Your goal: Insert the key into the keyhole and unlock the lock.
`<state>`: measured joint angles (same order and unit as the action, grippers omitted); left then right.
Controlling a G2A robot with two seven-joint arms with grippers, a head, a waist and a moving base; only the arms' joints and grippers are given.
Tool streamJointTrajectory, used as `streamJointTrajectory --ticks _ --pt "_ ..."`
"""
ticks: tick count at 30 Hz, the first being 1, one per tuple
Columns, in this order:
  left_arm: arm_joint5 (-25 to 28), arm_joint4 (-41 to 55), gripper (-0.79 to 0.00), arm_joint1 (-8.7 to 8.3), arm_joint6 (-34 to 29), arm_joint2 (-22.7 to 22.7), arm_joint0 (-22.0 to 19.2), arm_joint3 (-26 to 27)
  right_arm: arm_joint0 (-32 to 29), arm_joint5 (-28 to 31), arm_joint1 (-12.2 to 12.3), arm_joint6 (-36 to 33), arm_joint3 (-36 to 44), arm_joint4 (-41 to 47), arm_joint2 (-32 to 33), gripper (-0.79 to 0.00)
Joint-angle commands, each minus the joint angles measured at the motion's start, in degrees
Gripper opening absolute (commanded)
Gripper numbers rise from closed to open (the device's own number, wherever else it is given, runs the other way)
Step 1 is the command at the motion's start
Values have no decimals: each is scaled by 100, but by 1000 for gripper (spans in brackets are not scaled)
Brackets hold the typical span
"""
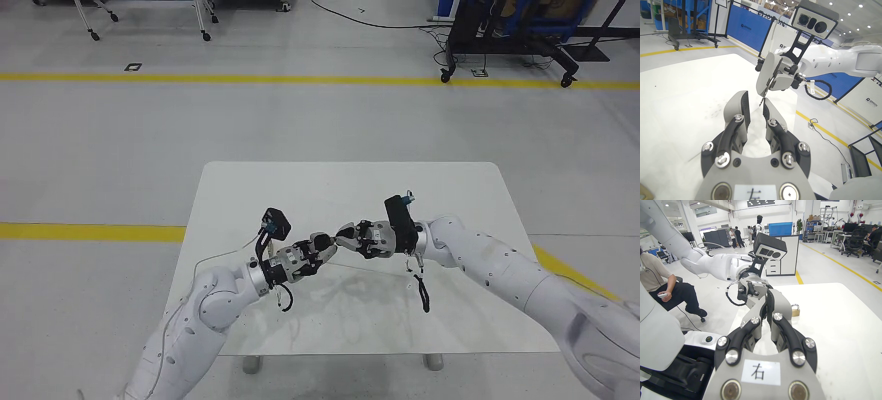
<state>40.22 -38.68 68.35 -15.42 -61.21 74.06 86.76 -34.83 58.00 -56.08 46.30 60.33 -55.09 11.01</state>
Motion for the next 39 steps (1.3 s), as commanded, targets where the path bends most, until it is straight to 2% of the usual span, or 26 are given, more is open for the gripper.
streamJointTrajectory --ticks 1,5,7,16,17,18,30,35,39 --pt "10 -11 -665 1 -10 22 -15 -16 15 0 0 0 -2 5 -22 -785" --pt "81 47 -683 3 -27 62 -41 -53 38 0 -4 0 -8 5 -64 -785" --pt "95 63 -785 1 -28 70 -50 -63 49 0 -7 0 -13 15 -81 -785" --pt "165 87 -785 -21 49 22 -10 -35 72 0 -12 0 -37 16 -127 -785" --pt "171 83 -785 -24 53 14 -5 -25 64 0 -13 -1 -44 -15 -127 -557" --pt "164 79 -785 -28 62 2 2 -20 64 0 -13 -1 -44 -15 -127 0" --pt "-177 -76 -785 -107 -67 -273 159 251 64 0 -13 -1 -44 -15 -127 0" --pt "-231 79 -785 -166 -681 -358 200 365 33 0 8 -300 -33 35 -25 0" --pt "-171 264 -785 -213 -1297 -367 154 413 67 -32 46 -1044 34 -52 106 0"
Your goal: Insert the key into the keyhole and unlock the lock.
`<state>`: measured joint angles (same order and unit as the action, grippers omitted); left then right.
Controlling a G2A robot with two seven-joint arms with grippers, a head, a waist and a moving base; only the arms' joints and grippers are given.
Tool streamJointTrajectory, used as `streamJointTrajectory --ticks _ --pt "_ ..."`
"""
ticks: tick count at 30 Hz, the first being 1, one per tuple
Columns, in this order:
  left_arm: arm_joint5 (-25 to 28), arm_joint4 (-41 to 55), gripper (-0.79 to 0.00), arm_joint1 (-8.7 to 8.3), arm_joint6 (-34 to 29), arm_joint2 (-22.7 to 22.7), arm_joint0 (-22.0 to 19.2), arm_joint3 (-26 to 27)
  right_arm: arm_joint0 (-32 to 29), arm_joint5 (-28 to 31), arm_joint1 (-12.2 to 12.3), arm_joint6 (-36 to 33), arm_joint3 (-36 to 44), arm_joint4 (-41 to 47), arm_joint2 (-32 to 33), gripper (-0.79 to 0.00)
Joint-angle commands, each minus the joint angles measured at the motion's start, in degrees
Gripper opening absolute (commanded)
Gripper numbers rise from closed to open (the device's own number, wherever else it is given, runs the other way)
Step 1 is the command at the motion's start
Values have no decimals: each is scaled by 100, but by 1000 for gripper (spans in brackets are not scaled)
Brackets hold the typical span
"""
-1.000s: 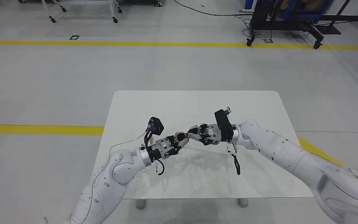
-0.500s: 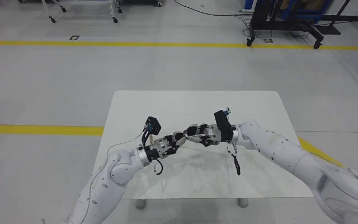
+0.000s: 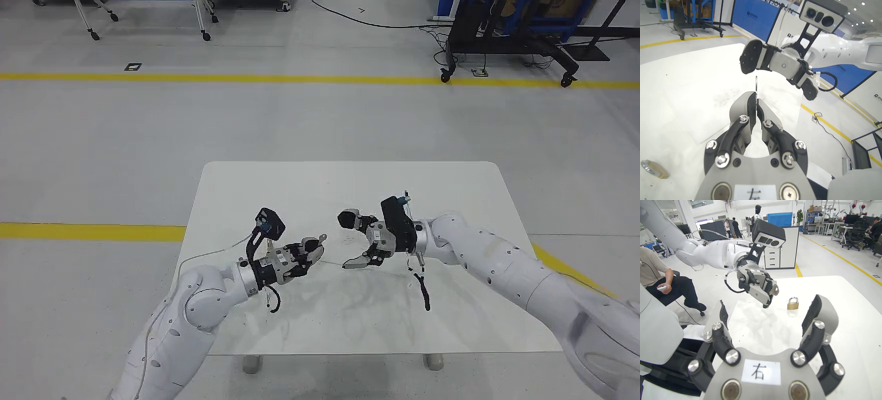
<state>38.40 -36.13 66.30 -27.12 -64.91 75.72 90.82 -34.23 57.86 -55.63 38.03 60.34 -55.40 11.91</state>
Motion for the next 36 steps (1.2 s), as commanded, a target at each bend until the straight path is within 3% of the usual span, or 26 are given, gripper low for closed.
streamJointTrajectory --ticks 1,2,5,10,19,23,24,36 --pt "66 32 -785 -21 -303 30 -27 35 3 -57 -2 -519 101 -6 46 0" --pt "92 -4 -785 -30 -390 37 -43 60 0 -146 -7 -751 144 29 76 -74" --pt "142 -84 -785 -50 -571 94 -48 111 -39 -270 -26 -1330 332 193 156 -394" --pt "116 -184 -785 -77 -707 124 -77 137 -104 14 -19 -1656 437 437 331 -437" --pt "114 -163 -785 -109 -707 165 -99 127 -198 14 -12 -1981 521 611 468 -520" --pt "114 -160 -785 -121 -687 185 -118 113 -212 14 -15 -2083 626 683 448 -637" --pt "106 -164 -785 -124 -683 190 -123 101 -206 14 -13 -2085 641 692 435 -785" --pt "27 -75 -785 -152 -520 198 -171 28 -134 14 46 -1945 650 792 262 -785"
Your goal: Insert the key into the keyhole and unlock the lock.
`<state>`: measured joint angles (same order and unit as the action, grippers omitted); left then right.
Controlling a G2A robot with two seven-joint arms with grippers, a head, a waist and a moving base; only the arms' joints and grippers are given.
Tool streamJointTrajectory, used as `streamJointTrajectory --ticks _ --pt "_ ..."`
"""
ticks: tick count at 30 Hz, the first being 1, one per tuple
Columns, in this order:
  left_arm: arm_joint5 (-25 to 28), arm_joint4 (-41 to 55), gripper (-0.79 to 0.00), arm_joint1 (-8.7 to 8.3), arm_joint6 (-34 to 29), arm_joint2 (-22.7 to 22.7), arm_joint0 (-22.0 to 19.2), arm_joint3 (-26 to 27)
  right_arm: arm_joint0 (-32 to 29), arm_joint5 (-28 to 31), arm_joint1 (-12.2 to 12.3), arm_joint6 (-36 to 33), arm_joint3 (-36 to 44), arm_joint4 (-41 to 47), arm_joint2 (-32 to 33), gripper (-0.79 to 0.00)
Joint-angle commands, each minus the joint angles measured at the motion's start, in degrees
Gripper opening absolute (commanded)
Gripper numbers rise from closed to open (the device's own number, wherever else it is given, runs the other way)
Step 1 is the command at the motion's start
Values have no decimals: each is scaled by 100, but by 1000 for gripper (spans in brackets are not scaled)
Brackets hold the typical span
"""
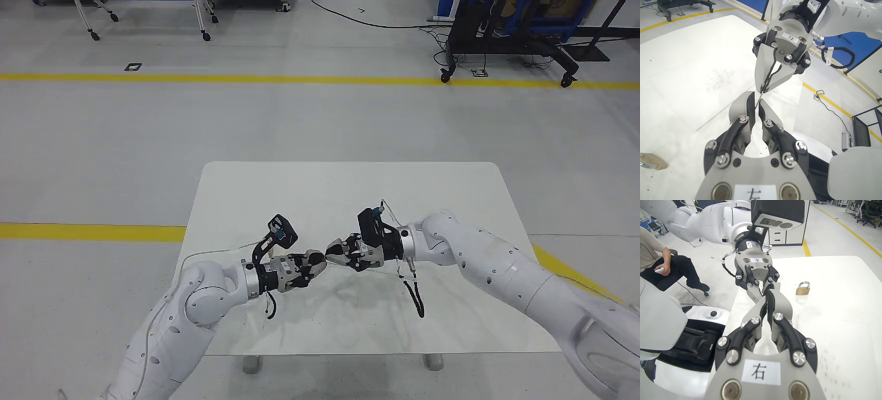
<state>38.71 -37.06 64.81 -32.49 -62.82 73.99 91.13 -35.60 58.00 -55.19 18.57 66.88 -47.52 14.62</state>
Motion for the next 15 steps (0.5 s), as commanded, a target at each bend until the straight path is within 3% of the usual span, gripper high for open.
streamJointTrajectory --ticks 1,8,9,10,15 --pt "10 48 -785 -7 42 -22 6 -1 8 0 4 0 -7 16 -21 -785" --pt "25 157 -785 -41 45 -74 27 4 17 0 13 79 -91 162 -25 -785" --pt "11 179 -634 -45 57 -86 28 12 6 0 17 126 -105 184 -6 -785" --pt "-6 211 0 -51 89 -115 37 20 -5 0 24 176 -129 198 19 -785" --pt "-74 202 0 -132 388 -566 217 222 -167 0 70 681 -301 369 277 -785"
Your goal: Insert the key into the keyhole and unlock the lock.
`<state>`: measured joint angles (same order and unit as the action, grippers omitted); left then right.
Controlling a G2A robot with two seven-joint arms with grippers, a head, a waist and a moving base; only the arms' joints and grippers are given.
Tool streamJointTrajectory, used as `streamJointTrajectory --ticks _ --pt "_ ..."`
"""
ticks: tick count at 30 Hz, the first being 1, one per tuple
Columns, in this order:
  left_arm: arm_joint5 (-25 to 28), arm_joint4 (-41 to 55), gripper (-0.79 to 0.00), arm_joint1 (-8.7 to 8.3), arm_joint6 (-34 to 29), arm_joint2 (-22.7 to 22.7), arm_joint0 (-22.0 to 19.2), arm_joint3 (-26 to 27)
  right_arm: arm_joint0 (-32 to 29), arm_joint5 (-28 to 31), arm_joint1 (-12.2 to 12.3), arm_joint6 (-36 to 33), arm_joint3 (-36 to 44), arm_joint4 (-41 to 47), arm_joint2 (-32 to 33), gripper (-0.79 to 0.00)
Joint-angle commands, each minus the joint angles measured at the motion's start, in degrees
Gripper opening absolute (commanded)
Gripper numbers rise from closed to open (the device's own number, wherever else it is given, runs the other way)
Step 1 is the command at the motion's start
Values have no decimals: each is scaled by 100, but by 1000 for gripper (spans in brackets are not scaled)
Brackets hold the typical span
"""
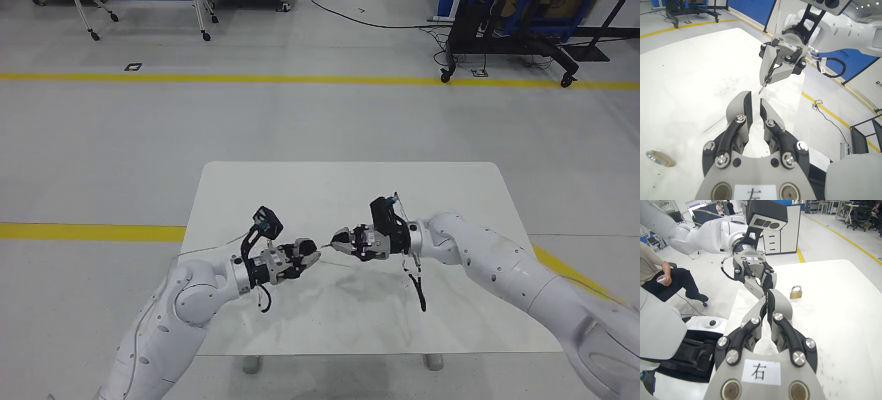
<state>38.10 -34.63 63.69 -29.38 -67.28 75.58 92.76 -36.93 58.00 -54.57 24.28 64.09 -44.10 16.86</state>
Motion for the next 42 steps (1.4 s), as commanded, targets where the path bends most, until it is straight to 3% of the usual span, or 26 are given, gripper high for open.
streamJointTrajectory --ticks 1,6,9,12,18,22,25,33,42 --pt "-14 -55 0 -44 177 -260 157 138 -81 0 21 232 -57 34 119 -785" --pt "-18 -239 0 -174 435 -951 802 572 -305 0 77 706 -125 -74 444 -785" --pt "-670 -994 0 -222 434 -1234 1171 842 -439 -39 95 900 -100 -192 635 -785" --pt "-1595 -1753 0 -207 305 -1114 1326 957 -560 -165 104 966 -52 -336 795 -785" --pt "-2513 -2175 0 -68 -140 -335 742 481 -624 -208 106 968 -16 -401 890 -785" --pt "-3003 -2083 -256 60 -317 100 185 -10 -624 -208 106 968 -16 -401 890 -785" --pt "-3291 -2169 -400 147 -373 389 -146 -380 -624 -208 106 968 -16 -401 890 -785" --pt "-3600 -2176 -480 252 -419 616 -458 -720 -624 -208 106 968 -16 -401 890 -785" --pt "-3700 -2571 -477 241 -389 586 -303 -537 -624 -208 106 968 -16 -401 890 -785"
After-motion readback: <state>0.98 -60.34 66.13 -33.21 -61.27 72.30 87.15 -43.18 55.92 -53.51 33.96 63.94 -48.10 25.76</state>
